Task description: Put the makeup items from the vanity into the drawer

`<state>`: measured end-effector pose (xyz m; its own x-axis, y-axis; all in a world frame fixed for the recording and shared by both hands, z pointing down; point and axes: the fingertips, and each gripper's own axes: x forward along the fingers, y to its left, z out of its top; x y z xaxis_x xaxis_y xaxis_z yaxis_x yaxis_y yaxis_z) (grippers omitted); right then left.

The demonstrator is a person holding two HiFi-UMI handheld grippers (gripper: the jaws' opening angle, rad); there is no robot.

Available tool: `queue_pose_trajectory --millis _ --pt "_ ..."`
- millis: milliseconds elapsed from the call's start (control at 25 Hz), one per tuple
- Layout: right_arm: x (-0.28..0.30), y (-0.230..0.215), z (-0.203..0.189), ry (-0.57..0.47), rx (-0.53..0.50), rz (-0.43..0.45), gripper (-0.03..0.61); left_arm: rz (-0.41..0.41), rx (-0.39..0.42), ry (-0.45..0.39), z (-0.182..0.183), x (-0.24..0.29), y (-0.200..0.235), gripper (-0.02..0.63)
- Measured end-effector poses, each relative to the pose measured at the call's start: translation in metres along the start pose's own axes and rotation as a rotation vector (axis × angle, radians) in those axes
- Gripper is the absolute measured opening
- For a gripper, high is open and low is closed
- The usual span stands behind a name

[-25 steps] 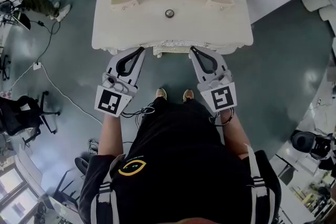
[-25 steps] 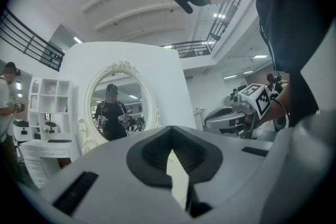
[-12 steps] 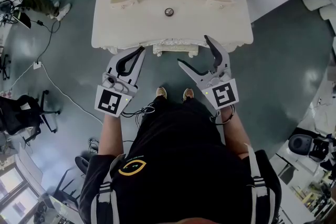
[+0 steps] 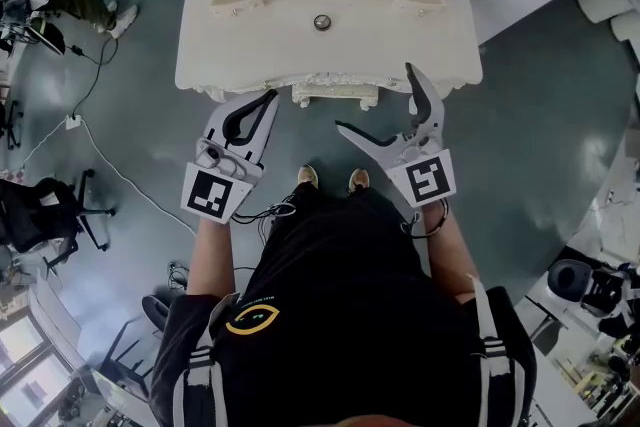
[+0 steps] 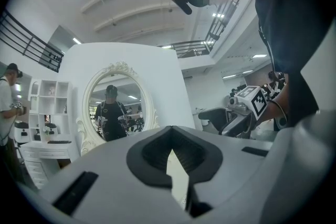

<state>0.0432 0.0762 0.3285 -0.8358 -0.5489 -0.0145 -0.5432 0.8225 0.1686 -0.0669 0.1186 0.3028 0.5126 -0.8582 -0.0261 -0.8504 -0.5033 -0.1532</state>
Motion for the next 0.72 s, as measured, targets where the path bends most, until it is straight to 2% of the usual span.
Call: queue_pose_trajectory --millis 520,720 --pt "-0.025 -0.020 -0.009 -0.016 -0.022 0.071 0.598 0.065 0.003 0.009 0.008 0.020 -0.036 0.018" --pt "-0.021 -0.031 -0.019 -0.016 -0.014 0.084 0.598 0.087 0.003 0.024 0.004 0.029 -0.037 0.018"
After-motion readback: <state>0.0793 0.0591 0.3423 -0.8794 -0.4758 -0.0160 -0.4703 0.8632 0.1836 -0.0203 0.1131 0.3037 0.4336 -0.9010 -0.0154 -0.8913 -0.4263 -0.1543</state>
